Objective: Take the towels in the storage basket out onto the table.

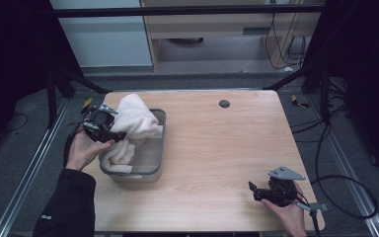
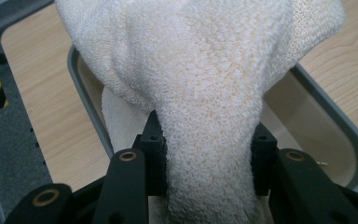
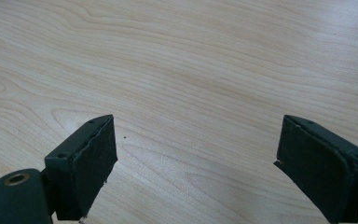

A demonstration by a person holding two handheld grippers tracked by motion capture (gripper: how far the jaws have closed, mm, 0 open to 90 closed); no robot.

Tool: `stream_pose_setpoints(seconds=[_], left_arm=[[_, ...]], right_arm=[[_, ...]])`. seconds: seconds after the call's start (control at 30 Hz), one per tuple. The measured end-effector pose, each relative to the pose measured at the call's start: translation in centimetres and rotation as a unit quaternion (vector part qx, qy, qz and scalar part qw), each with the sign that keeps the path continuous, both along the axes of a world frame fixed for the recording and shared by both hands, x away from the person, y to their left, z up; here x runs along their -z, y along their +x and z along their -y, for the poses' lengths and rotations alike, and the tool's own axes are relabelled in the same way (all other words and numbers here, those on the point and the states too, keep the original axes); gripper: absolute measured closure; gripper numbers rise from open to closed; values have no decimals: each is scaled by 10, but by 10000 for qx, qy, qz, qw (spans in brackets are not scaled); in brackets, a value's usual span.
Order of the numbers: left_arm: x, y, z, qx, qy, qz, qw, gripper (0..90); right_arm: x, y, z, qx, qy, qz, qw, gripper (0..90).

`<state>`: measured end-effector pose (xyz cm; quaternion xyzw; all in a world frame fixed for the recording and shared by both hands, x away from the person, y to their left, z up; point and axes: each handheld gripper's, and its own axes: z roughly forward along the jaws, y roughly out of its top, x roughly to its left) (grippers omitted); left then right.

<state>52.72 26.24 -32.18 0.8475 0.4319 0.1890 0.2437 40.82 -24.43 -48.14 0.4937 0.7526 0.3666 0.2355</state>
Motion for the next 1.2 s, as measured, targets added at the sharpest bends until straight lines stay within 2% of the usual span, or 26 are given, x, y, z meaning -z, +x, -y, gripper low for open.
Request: stream_pose_setpoints(seconds=[0.37,0.53,0.97,1.2], left_arm=[[-29,-11,4,134,-77,240,9996,600],[-38,-13,8,220,-62,262,9994,600],[-61,-22,23,434,-78,481,9979,600],[-72,-29,33,641,-40,490,9967,600]], right_arm=[[0,0,0,-3,-26,26,10000,119],[0,0,0,-1,-14,12,10000,118],[0,0,1,2,20,41,10000,119],[0,0,0,14,20,26,10000,118]])
